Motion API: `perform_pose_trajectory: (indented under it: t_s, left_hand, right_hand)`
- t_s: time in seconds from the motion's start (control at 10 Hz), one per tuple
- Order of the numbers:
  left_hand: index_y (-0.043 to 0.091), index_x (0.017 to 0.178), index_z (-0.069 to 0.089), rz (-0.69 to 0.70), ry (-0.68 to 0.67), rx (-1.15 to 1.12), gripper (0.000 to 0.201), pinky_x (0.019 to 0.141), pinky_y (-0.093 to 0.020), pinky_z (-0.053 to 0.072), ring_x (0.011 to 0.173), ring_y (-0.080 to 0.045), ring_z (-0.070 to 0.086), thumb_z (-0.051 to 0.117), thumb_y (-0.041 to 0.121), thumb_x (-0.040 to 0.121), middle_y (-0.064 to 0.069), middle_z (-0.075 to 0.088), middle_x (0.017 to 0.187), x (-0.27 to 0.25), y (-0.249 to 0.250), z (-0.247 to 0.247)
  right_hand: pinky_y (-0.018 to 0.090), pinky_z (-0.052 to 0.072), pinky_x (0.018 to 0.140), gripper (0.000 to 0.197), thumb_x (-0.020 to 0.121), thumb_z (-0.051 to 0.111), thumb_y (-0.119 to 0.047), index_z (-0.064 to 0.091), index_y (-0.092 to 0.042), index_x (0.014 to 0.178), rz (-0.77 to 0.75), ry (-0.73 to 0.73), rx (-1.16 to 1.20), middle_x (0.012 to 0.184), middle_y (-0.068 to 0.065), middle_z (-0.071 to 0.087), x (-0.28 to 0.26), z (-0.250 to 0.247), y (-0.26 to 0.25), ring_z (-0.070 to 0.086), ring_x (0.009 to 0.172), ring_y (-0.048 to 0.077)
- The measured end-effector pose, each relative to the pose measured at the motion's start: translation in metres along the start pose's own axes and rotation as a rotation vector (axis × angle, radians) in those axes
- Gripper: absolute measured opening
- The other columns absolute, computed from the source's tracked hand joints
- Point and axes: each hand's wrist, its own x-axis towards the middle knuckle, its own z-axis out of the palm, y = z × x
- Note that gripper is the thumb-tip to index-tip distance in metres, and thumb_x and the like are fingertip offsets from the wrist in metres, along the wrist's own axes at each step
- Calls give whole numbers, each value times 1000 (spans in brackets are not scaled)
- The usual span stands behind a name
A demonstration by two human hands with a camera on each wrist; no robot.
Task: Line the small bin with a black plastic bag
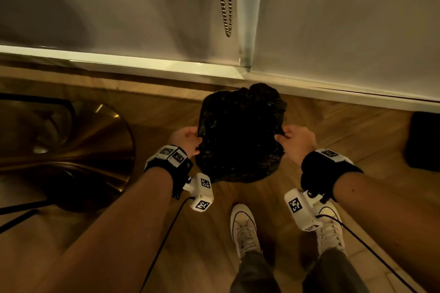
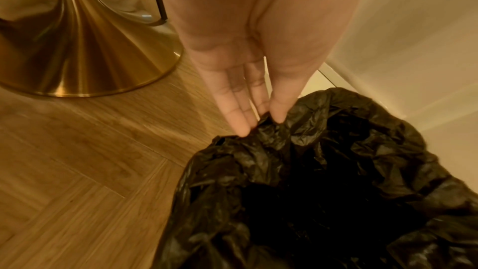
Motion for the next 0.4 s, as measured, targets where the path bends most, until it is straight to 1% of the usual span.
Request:
perform_pose_trajectory:
  t_s: [0.1,0.2,0.3,0.4]
  left_hand:
    - [7,123,59,2,-32,32,31,89,-39,53,107,-27,60,53,1,93,-12,62,112,4,-1,3]
    - [6,128,55,-8,-36,54,36,88,-38,53,108,-29,60,55,3,92,-15,61,118,2,2,5]
    - [8,127,56,-13,-62,49,35,90,-41,51,105,-27,59,58,7,91,-10,62,111,-3,5,7]
    - [18,121,61,-14,-80,147,32,97,-45,48,108,-29,59,60,15,90,-4,63,112,-13,5,7]
  right_hand:
    - [43,57,84,39,88,65,-22,59,-6,123,30,6,0,118,11,66,4,1,5,66,100,31]
    - [45,59,78,42,89,64,-21,57,-7,128,57,-32,35,122,11,64,5,-2,8,67,96,30]
    - [47,60,73,47,91,62,-18,50,-10,136,98,-113,101,127,10,60,2,-9,6,68,88,29]
    - [42,60,70,50,89,63,-17,48,-17,136,129,-115,137,112,7,65,-1,-19,7,68,88,29]
